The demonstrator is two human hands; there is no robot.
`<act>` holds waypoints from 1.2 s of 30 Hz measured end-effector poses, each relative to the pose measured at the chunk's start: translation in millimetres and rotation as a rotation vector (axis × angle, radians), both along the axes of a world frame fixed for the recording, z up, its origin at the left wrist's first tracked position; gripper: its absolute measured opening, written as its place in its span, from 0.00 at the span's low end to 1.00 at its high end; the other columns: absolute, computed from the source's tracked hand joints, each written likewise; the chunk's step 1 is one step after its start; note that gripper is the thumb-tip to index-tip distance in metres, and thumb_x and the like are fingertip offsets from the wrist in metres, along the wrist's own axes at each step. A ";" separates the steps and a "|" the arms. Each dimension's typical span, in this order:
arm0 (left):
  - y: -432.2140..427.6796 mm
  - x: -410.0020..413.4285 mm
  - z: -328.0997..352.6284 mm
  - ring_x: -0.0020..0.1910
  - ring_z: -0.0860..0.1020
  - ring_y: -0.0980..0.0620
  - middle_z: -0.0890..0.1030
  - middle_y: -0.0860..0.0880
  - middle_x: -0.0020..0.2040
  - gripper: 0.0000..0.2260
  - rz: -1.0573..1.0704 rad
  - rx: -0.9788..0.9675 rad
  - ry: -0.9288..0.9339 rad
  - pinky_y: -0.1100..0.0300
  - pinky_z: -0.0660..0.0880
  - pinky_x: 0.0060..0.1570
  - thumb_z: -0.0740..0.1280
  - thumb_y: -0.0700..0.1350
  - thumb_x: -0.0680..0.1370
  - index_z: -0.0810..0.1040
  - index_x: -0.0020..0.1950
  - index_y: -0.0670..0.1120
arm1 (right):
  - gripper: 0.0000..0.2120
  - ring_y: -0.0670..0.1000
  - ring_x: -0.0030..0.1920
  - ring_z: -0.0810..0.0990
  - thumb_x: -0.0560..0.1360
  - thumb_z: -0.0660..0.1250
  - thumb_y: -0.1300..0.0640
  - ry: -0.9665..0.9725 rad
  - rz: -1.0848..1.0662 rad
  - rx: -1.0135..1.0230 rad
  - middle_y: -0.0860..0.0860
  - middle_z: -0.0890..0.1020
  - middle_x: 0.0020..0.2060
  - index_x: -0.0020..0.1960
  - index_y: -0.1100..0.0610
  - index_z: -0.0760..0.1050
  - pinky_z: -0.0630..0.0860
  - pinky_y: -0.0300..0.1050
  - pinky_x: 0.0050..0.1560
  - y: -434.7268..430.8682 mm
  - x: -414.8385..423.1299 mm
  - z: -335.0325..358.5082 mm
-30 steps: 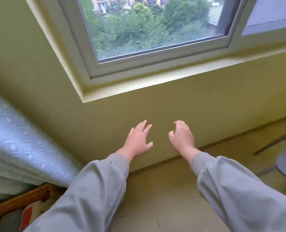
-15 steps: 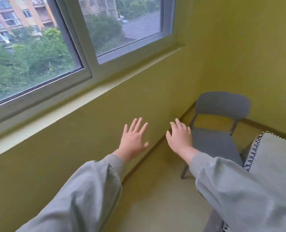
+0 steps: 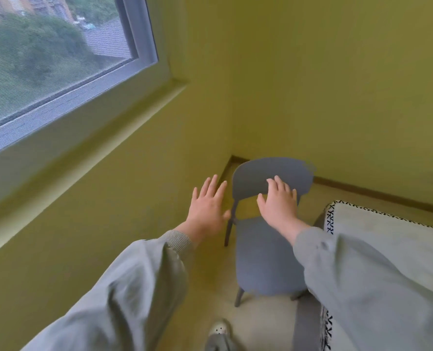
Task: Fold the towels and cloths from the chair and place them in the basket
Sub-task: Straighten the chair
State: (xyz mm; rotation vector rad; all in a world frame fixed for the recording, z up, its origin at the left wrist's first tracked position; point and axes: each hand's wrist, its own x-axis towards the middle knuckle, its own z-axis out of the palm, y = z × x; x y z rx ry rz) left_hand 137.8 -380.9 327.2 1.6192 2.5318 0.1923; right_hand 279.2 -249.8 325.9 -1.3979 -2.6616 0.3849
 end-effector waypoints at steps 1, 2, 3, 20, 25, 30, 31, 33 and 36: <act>22.4 -10.7 -2.7 0.77 0.40 0.47 0.40 0.47 0.78 0.33 -0.012 -0.004 -0.023 0.45 0.44 0.75 0.58 0.55 0.79 0.44 0.79 0.49 | 0.26 0.56 0.75 0.56 0.80 0.54 0.48 -0.011 -0.020 0.004 0.55 0.55 0.76 0.75 0.56 0.57 0.51 0.59 0.74 18.1 -7.2 -0.8; 46.9 -21.8 -4.5 0.77 0.41 0.47 0.40 0.47 0.79 0.33 -0.032 -0.010 -0.032 0.45 0.45 0.75 0.58 0.54 0.79 0.44 0.79 0.49 | 0.26 0.56 0.75 0.56 0.80 0.55 0.48 -0.025 -0.039 0.007 0.55 0.55 0.76 0.75 0.56 0.57 0.52 0.59 0.74 38.0 -13.7 -1.0; 59.8 -29.0 -6.5 0.77 0.42 0.47 0.41 0.47 0.79 0.33 -0.045 -0.010 -0.033 0.46 0.45 0.75 0.58 0.54 0.79 0.45 0.78 0.49 | 0.27 0.56 0.75 0.56 0.80 0.55 0.48 -0.027 -0.042 0.012 0.55 0.55 0.76 0.75 0.56 0.57 0.52 0.58 0.73 47.2 -16.0 -1.4; 281.2 -87.3 -109.5 0.65 0.69 0.40 0.68 0.42 0.69 0.24 0.377 -0.145 -0.377 0.47 0.71 0.57 0.59 0.49 0.80 0.58 0.74 0.44 | 0.30 0.56 0.74 0.58 0.77 0.61 0.52 -0.093 -0.037 -0.206 0.56 0.59 0.75 0.75 0.59 0.56 0.55 0.49 0.72 289.2 -38.3 -81.2; 314.1 -99.1 -144.3 0.57 0.76 0.38 0.77 0.40 0.58 0.16 0.587 -0.233 -0.481 0.50 0.73 0.50 0.58 0.50 0.81 0.71 0.63 0.40 | 0.27 0.58 0.69 0.65 0.76 0.63 0.55 -0.197 -0.059 -0.252 0.57 0.66 0.69 0.72 0.60 0.60 0.63 0.51 0.67 355.0 -34.1 -116.7; 322.4 -108.9 -164.9 0.55 0.77 0.38 0.79 0.40 0.56 0.18 0.673 -0.312 -0.465 0.52 0.72 0.48 0.59 0.54 0.81 0.75 0.60 0.41 | 0.13 0.60 0.59 0.75 0.77 0.62 0.59 -0.223 -0.062 -0.370 0.60 0.77 0.58 0.61 0.61 0.69 0.72 0.49 0.54 400.1 -32.3 -150.1; 323.2 -108.4 -166.2 0.55 0.77 0.38 0.79 0.40 0.56 0.18 0.682 -0.316 -0.454 0.53 0.71 0.47 0.59 0.54 0.81 0.75 0.60 0.41 | 0.08 0.61 0.55 0.77 0.77 0.62 0.61 -0.211 -0.069 -0.370 0.60 0.79 0.53 0.55 0.61 0.71 0.72 0.49 0.49 403.8 -31.4 -152.7; 323.9 -107.3 -166.8 0.55 0.77 0.39 0.79 0.40 0.56 0.18 0.682 -0.327 -0.413 0.53 0.71 0.46 0.58 0.54 0.81 0.75 0.59 0.41 | 0.01 0.61 0.50 0.78 0.76 0.61 0.64 -0.204 -0.089 -0.372 0.59 0.81 0.48 0.46 0.59 0.70 0.72 0.48 0.44 407.7 -30.2 -155.0; 334.9 -117.6 -163.9 0.55 0.77 0.39 0.79 0.41 0.56 0.17 0.654 -0.345 -0.376 0.55 0.69 0.44 0.57 0.55 0.81 0.75 0.59 0.44 | 0.05 0.60 0.50 0.78 0.75 0.60 0.64 -0.214 -0.075 -0.376 0.58 0.82 0.47 0.42 0.58 0.67 0.72 0.48 0.44 418.7 -34.9 -153.6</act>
